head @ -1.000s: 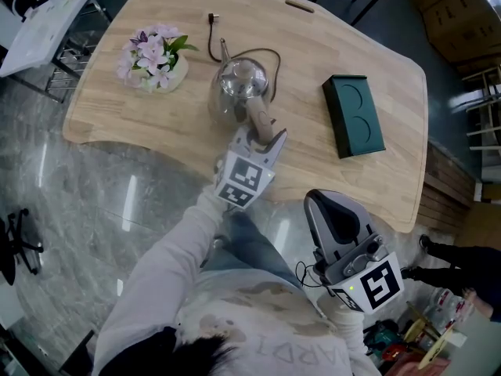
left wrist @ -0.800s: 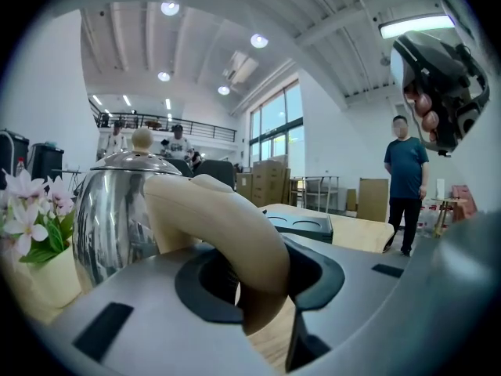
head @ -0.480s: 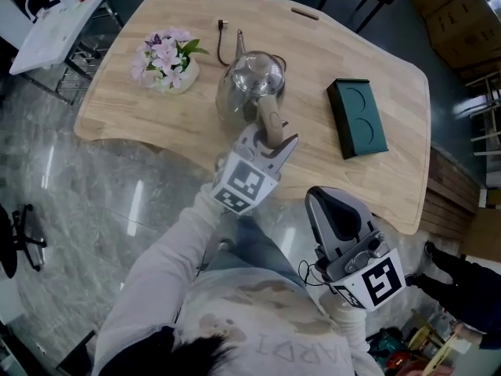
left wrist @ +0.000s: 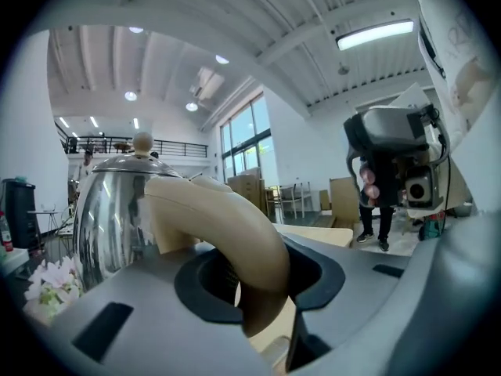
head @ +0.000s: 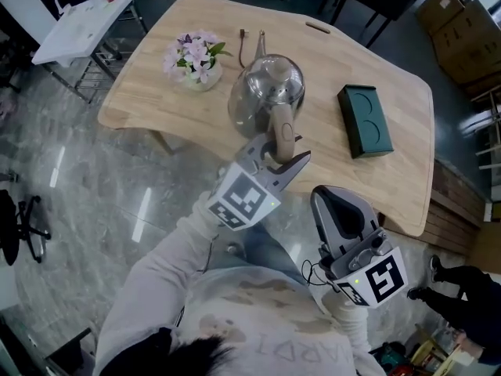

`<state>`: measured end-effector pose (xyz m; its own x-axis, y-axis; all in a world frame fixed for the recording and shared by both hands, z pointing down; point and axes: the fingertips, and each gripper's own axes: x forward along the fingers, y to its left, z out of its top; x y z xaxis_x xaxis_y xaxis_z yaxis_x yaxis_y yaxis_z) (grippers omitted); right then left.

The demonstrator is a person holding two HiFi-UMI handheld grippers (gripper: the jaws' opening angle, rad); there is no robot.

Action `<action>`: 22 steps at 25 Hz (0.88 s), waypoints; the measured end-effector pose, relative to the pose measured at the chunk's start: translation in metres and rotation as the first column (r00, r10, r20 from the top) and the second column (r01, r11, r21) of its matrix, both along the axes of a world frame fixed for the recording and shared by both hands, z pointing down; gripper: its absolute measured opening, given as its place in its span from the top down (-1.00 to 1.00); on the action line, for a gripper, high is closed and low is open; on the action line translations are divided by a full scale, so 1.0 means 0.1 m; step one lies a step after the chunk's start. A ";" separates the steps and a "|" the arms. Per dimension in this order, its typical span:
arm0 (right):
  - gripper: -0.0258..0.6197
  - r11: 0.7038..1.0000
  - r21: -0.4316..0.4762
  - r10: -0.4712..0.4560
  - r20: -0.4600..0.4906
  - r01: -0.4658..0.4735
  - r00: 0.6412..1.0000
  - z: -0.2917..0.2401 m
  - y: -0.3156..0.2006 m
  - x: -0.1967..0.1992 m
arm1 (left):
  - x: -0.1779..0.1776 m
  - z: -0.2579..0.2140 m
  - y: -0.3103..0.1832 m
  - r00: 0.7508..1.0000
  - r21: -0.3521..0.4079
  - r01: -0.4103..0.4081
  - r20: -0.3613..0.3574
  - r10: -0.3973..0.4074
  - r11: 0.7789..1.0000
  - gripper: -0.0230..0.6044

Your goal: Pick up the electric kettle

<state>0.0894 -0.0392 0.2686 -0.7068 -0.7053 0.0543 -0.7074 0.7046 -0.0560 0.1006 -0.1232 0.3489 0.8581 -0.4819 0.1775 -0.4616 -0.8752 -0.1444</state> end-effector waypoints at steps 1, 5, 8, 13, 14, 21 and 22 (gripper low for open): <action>0.86 1.000 0.005 -0.005 0.003 0.005 1.000 -0.02 0.07 -0.04 | -0.05 -0.07 0.10 1.000 0.007 -0.004 -0.001 0.004 1.000 0.55; 0.86 0.999 0.024 -0.025 0.014 0.024 1.000 -0.08 0.38 -0.19 | -0.25 -0.31 0.56 1.000 0.024 -0.010 -0.005 0.010 1.000 0.55; 0.86 0.999 0.036 -0.035 0.022 0.034 0.999 -0.12 0.63 -0.28 | -0.40 -0.45 0.92 1.000 0.033 -0.009 -0.007 0.010 0.999 0.55; 0.86 0.998 0.052 -0.044 0.033 0.043 0.998 -0.17 1.09 -0.40 | -0.62 -0.61 1.53 1.000 0.044 -0.006 0.004 0.006 0.999 0.55; 0.86 0.998 0.055 -0.045 0.036 0.043 0.998 -0.17 1.18 -0.42 | -0.66 -0.64 1.65 1.000 0.046 -0.004 0.006 0.004 0.999 0.55; 0.86 0.996 0.080 -0.045 0.040 0.042 0.998 -0.19 1.54 -0.55 | -0.92 -0.72 2.24 1.000 0.047 0.000 0.010 -0.001 0.999 0.55; 0.86 0.996 0.083 -0.045 0.038 0.041 0.998 -0.20 1.57 -0.56 | -0.95 -0.74 2.31 1.000 0.044 -0.001 0.007 0.001 0.999 0.56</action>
<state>0.0334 0.1181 0.2488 -0.7369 -0.6753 -0.0316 -0.6748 0.7376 -0.0242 0.0056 0.1082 0.2752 0.8573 -0.4887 0.1621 -0.4598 -0.8683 -0.1862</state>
